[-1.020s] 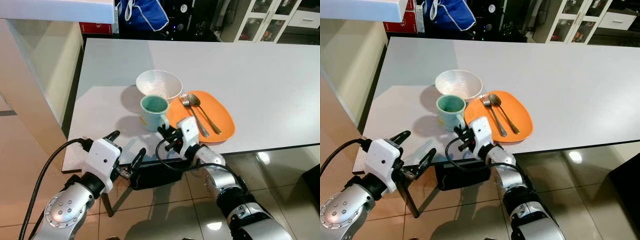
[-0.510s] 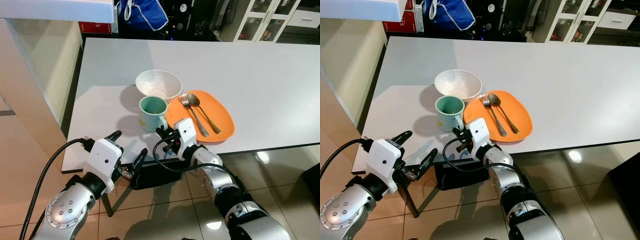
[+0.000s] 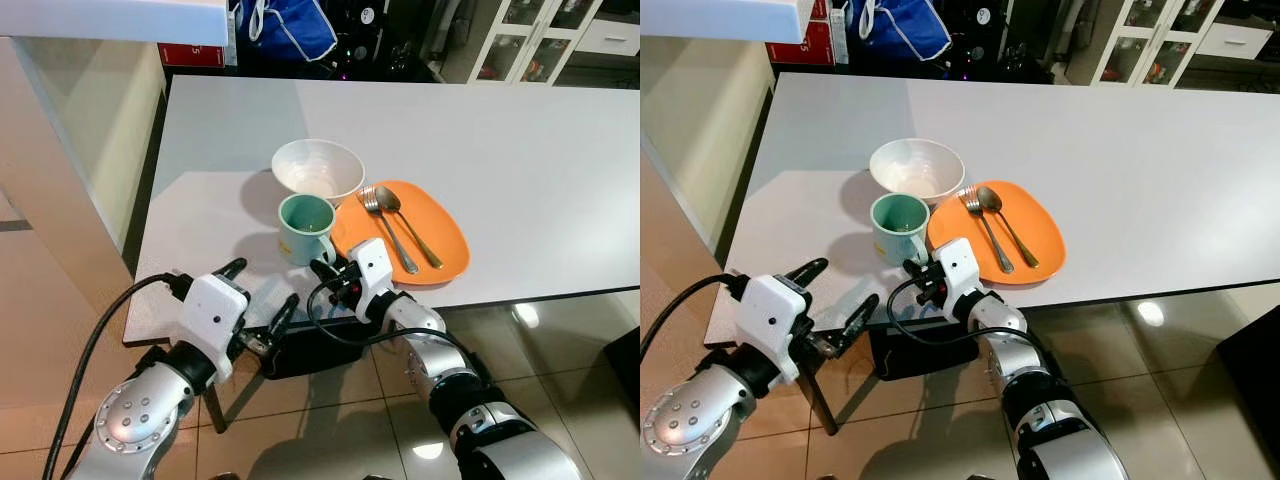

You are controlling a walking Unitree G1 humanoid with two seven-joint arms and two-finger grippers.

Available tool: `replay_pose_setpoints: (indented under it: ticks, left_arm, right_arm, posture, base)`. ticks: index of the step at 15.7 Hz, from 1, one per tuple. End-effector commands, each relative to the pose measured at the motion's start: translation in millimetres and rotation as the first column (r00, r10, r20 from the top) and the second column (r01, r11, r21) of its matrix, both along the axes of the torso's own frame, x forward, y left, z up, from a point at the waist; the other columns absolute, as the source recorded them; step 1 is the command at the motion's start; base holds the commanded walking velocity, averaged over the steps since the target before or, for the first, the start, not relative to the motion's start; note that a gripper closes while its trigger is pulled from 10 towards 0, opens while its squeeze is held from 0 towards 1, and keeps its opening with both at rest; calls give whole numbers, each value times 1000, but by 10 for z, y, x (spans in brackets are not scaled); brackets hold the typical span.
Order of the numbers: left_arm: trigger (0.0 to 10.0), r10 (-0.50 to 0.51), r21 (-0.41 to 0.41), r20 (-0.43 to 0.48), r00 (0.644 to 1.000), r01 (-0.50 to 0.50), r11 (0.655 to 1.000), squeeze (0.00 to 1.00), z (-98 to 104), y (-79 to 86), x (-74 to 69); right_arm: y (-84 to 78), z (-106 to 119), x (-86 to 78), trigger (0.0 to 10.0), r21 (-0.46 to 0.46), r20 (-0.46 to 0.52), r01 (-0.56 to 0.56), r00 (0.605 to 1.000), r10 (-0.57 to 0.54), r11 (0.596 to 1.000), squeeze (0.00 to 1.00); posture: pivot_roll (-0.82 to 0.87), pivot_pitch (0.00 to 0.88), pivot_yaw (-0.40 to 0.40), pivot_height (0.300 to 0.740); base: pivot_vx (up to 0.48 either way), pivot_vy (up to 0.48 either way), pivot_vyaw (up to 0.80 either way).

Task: Setting the table

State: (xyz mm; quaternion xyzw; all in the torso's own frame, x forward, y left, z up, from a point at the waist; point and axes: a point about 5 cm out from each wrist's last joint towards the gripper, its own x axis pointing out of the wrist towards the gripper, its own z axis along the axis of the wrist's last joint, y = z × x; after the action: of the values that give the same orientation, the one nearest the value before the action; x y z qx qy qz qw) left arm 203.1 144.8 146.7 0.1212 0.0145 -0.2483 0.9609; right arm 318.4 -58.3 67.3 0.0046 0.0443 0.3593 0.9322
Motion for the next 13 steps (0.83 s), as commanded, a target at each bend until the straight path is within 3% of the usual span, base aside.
replay_pose_setpoints:
  ticks: [1,7,13]
  left_arm:
    - [10000,-17,2,-3,1000,17,1000,0,-21,-42,-5]
    - [10000,-25,-2,1,1000,25,1000,0,-23,-61,17]
    - [10000,-40,-10,0,999,40,999,0,-30,-82,29]
  right_arm:
    - [-43,1,17,10000,3,-9,3,1000,-3,1000,1000]
    - [-76,18,13,10000,28,-1,6,1000,-6,1000,1000]
    - [-162,153,26,10000,73,86,34,995,-40,997,1000]
  posture:
    - [56,37,-107,740]
    - [50,31,-105,740]
    - [38,23,-98,740]
  base:
    - [0,0,0]
    - [0,0,0]
    - [0,0,0]
